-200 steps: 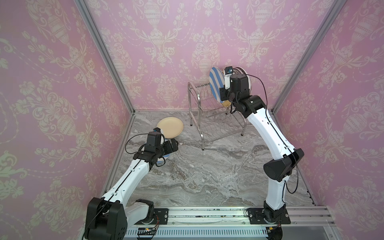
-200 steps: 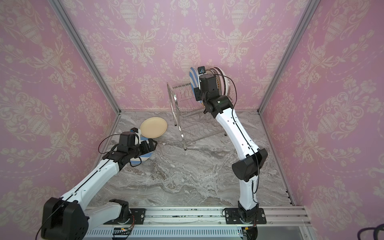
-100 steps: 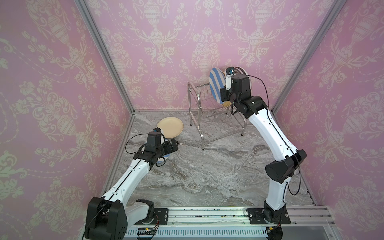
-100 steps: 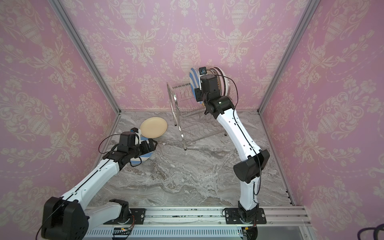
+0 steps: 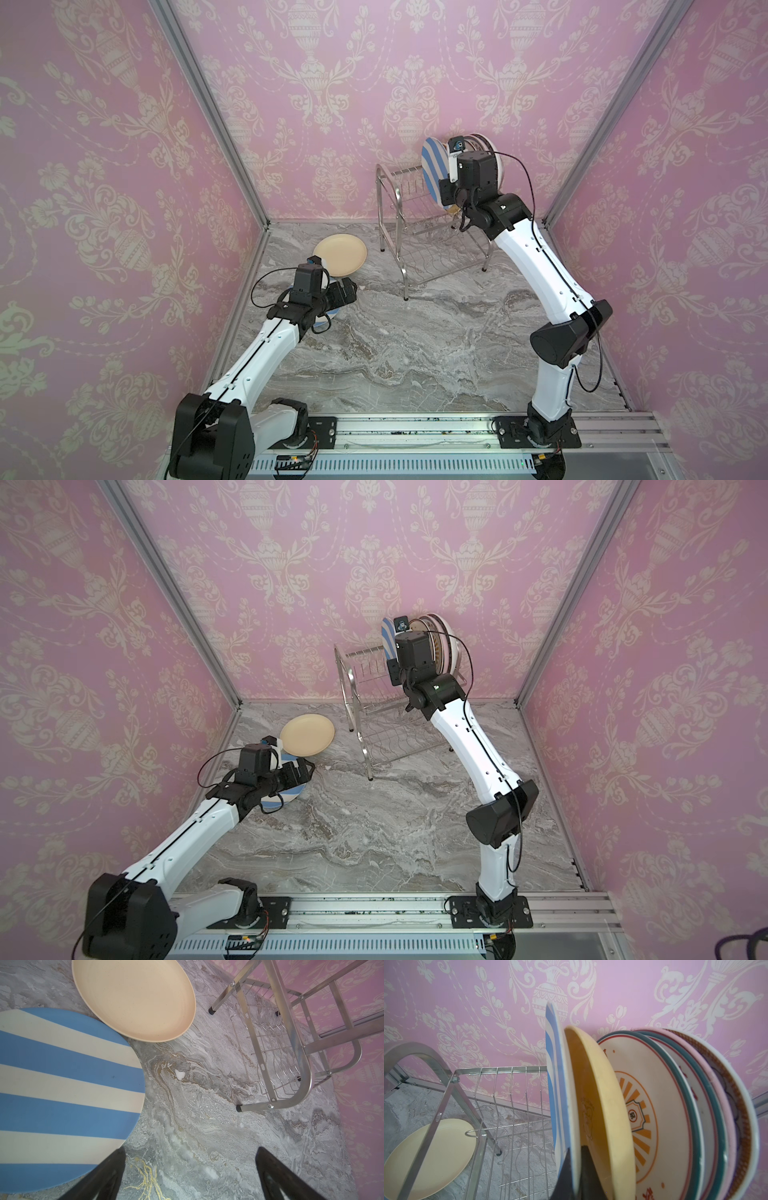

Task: Load the plates into the dish rack
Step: 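Lower the blue-striped plate into the rack beside the yellow bear plate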

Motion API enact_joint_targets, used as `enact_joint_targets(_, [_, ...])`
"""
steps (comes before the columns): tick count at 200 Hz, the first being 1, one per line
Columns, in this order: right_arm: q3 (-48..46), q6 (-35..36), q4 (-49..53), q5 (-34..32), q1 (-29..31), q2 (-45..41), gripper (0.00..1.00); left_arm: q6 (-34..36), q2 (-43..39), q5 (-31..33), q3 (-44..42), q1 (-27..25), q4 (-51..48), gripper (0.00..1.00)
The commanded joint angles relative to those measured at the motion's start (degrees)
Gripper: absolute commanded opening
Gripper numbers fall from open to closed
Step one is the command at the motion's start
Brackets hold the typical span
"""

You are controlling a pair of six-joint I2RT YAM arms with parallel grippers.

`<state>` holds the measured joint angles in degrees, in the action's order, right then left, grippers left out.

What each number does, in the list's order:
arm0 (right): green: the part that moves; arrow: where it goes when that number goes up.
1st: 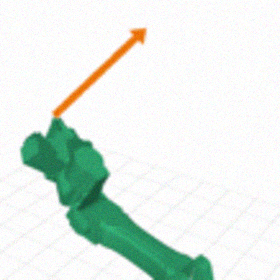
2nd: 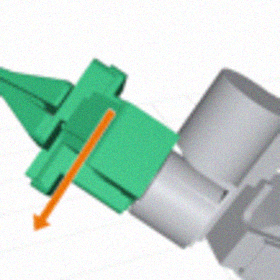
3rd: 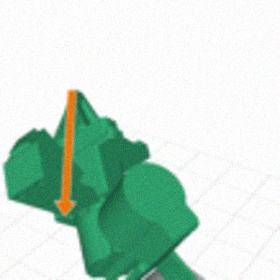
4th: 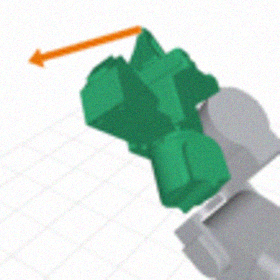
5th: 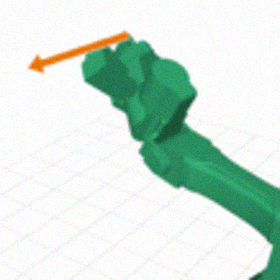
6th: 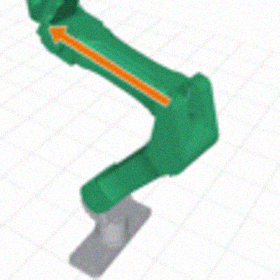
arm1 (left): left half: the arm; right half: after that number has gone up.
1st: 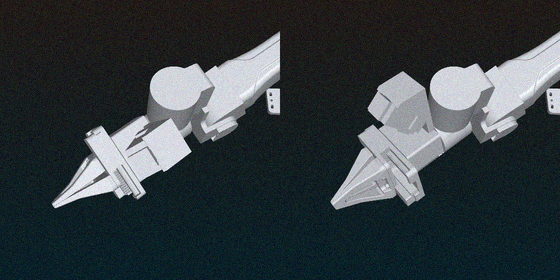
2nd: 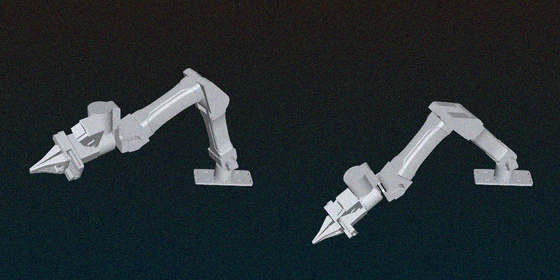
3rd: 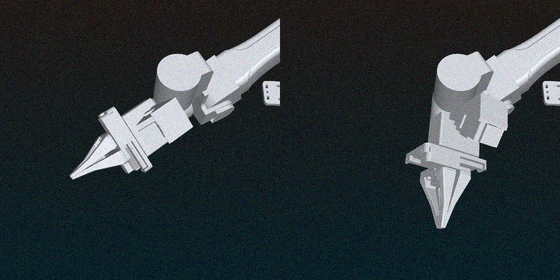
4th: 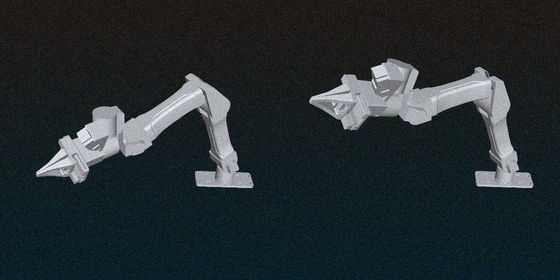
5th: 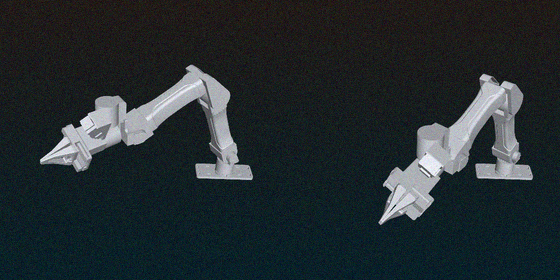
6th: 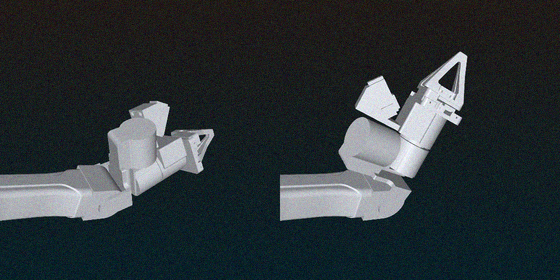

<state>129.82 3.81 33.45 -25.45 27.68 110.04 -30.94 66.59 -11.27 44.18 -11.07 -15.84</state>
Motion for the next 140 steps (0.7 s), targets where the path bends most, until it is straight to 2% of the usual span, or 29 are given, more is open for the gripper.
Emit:
enact_joint_targets(1, [2.56,3.41,1.31,-2.73,-0.08,1.67,0.0,0.1,-0.05,0.11,-0.77,-0.18,0.42,0.99])
enact_joint_targets(24, [5.82,2.56,2.91,0.13,-0.25,3.54,0.0,0.09,-0.18,0.18,-0.57,-0.19,0.35,0.99])
enact_joint_targets(90, [5.41,-0.99,2.5,4.72,-0.58,3.76,0.0,0.37,-0.59,0.68,-0.2,-0.16,-0.52,0.99])
enact_joint_targets(140, [6.48,-5.33,5.43,5.35,-0.17,3.51,0.0,0.79,-0.57,1.21,1.34,-0.2,-1.5,0.99])
